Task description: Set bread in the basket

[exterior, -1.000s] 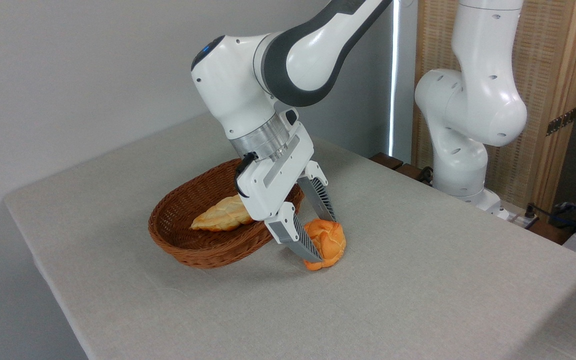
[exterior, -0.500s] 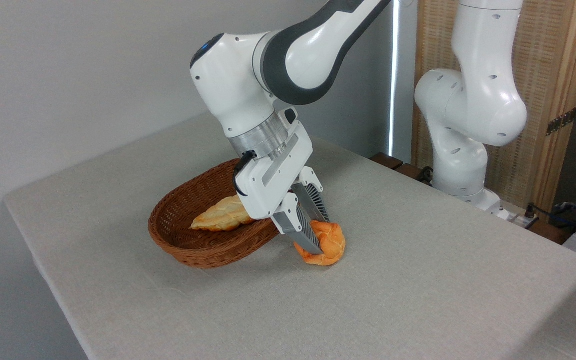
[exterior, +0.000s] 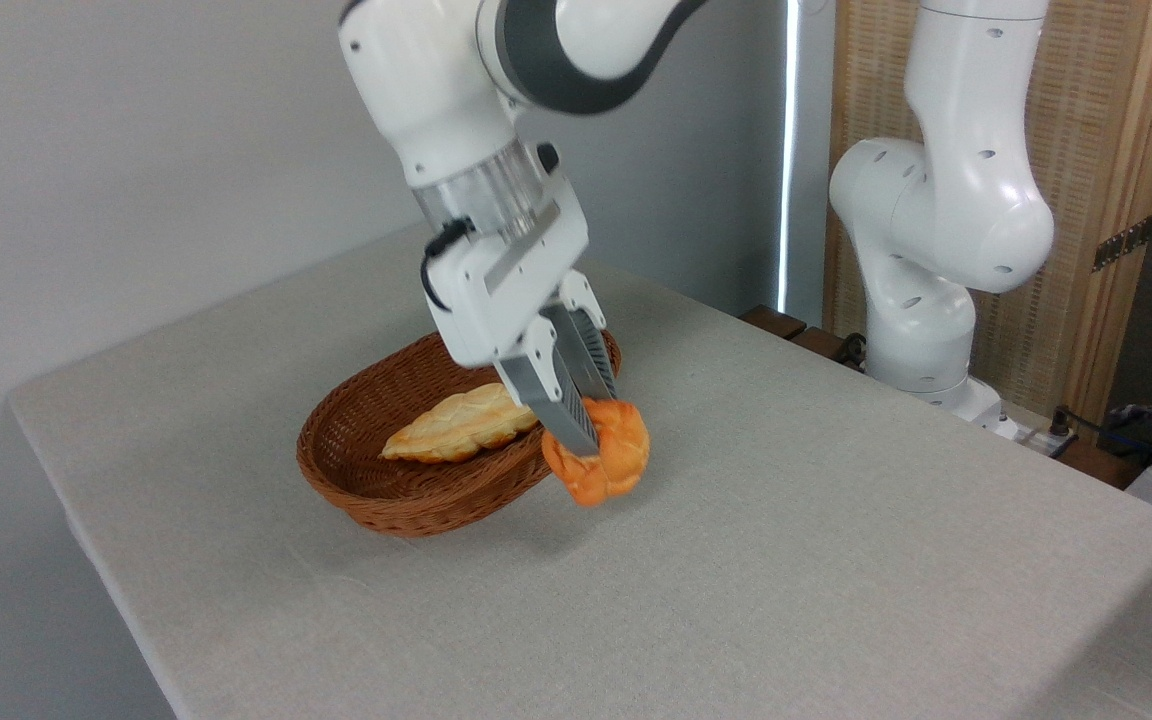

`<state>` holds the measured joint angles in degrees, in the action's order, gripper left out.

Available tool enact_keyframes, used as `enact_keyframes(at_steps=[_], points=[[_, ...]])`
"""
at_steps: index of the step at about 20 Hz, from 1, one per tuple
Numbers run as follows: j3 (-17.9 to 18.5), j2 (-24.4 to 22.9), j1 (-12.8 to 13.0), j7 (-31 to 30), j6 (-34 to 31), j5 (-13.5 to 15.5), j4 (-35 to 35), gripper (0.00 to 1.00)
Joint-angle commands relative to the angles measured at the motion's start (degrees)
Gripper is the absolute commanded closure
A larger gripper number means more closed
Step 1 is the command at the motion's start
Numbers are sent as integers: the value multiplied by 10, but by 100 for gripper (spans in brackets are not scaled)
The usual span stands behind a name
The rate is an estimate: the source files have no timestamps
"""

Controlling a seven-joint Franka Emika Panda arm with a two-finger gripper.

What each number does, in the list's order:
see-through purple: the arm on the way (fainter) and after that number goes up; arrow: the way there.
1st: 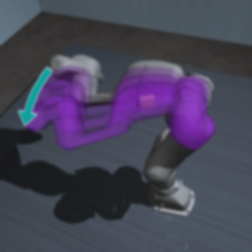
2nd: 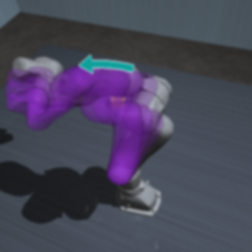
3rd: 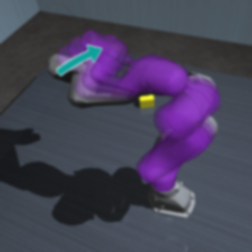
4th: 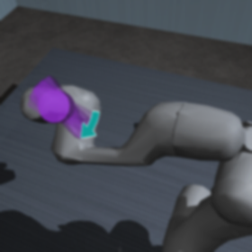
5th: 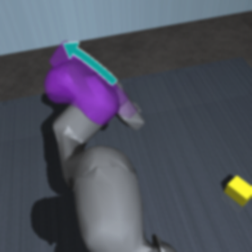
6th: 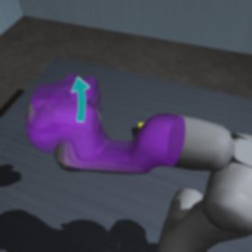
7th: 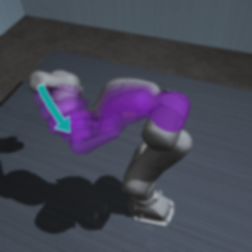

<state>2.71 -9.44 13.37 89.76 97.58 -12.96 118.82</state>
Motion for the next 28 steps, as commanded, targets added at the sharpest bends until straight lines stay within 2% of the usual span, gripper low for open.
enact_keyframes(at_steps=[1,3,5,6,8,10,11,12,13,17,20,22,25,28], points=[[0,0,6,-12,-28,39,-48,54],[-23,0,5,-62,-28,61,-61,54],[-49,1,5,-143,-23,64,-61,54],[-59,2,5,-185,-19,69,-61,47],[-61,2,5,-247,-18,100,-66,18],[-58,2,5,-300,-19,135,-82,3],[-54,1,3,-320,-20,157,-86,0],[-54,1,0,-339,-20,172,-86,0],[-54,1,0,-356,-20,173,-86,0],[-52,1,-2,-360,-20,174,-87,0],[-32,1,-2,-407,-20,173,-101,0],[-6,1,-2,-426,-22,170,-113,0],[51,-5,-2,-426,-29,168,-136,0],[91,-5,-2,-427,-29,167,-142,0]])
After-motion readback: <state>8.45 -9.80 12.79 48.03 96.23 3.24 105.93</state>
